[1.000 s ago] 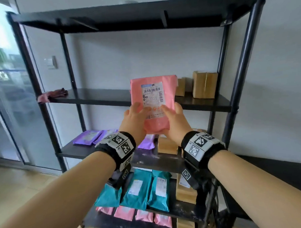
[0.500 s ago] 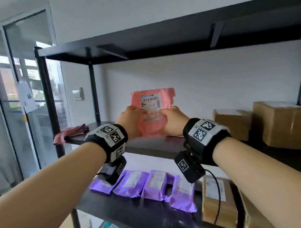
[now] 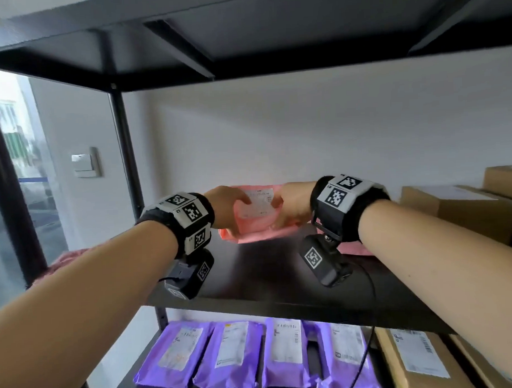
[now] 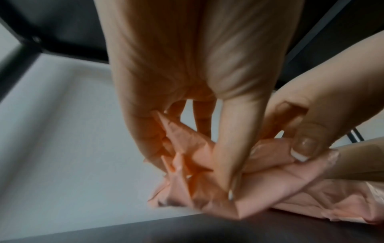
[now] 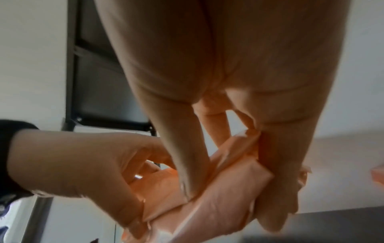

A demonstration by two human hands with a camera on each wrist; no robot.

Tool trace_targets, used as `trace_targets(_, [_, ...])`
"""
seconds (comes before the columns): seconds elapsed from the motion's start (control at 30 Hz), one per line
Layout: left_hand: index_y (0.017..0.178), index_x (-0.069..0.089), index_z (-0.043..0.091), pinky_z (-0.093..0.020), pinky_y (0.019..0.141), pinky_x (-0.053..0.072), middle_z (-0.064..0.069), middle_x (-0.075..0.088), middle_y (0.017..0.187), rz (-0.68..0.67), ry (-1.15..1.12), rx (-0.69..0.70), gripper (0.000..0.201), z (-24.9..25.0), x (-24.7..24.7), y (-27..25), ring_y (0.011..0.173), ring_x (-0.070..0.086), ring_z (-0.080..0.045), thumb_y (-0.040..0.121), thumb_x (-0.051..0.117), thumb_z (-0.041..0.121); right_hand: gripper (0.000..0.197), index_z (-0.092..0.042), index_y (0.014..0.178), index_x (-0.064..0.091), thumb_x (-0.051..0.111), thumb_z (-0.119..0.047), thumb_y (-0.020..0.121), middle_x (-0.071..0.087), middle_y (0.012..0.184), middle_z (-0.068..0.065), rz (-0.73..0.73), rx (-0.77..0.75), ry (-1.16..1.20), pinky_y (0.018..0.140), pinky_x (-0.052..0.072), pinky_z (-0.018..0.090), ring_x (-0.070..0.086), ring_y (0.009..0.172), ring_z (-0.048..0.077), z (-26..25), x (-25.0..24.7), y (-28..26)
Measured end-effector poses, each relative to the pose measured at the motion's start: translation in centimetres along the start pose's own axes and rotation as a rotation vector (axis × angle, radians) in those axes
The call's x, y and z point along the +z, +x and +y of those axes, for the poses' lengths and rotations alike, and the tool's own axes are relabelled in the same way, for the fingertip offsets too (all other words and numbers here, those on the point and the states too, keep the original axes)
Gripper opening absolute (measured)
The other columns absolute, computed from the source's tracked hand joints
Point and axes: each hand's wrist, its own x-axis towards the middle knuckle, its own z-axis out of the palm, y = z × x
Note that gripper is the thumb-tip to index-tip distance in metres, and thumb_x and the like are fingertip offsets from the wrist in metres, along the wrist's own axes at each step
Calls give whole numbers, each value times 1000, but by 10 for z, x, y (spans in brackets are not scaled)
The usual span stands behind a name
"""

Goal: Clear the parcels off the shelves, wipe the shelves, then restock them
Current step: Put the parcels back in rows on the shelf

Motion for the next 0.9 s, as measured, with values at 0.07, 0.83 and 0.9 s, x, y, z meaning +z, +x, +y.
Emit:
trace_targets(0.07, [140, 39, 23, -28, 104, 35, 0, 43, 142, -56, -14, 34, 81, -16, 4, 12, 127, 42, -20, 71, 80, 24, 48, -5, 122, 60, 71, -26, 80, 65, 118, 9, -27, 52, -60, 79, 49, 26, 63, 91, 21, -8, 3, 14])
trace_targets(0.83, [135, 49, 22, -24, 98, 36, 1, 52, 134, 46, -60, 107, 68, -96, -15, 20, 121, 49, -17, 73, 78, 22, 30, -17, 65, 59, 74, -41, 74, 67, 82, 6, 26, 113, -240, 75, 56, 33, 60, 70, 18, -79, -18, 52])
trace_targets(0.9, [134, 51, 22, -22, 97, 34, 1, 52, 135, 39, -1, 57, 66, -119, -17, 12, 122, 48, -17, 74, 77, 23, 29, -16, 60, 58, 76, -34, 73, 63, 78, 6, 38, 65, -171, 78, 56, 38, 58, 67, 19, -96, -13, 66])
